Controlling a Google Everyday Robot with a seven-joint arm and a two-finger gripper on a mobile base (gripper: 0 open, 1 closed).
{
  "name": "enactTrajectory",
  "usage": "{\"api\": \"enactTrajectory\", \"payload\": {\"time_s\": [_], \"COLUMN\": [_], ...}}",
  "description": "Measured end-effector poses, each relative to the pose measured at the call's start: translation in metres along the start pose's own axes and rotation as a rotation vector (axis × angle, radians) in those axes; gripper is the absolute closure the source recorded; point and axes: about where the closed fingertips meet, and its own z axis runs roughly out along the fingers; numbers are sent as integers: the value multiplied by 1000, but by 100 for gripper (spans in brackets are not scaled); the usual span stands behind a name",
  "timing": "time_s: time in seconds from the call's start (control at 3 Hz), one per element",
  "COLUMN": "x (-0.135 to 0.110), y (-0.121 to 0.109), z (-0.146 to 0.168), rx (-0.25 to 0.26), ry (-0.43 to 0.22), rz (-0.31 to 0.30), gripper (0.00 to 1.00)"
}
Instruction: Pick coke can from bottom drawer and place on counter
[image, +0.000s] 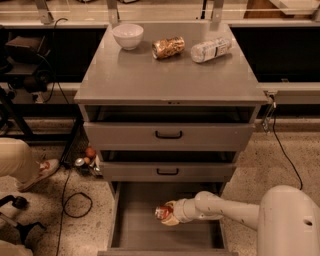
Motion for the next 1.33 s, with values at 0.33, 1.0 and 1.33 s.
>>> {"api": "enactTrajectory", "payload": {"time_s": [0.33, 1.0, 1.33], "x": [3, -3, -33], "y": [0, -31, -18], "z": [-19, -177, -252], "rx": [15, 331, 453], "ry": [-6, 54, 91], "rz": [2, -54, -133], "gripper": [100, 100, 100]}}
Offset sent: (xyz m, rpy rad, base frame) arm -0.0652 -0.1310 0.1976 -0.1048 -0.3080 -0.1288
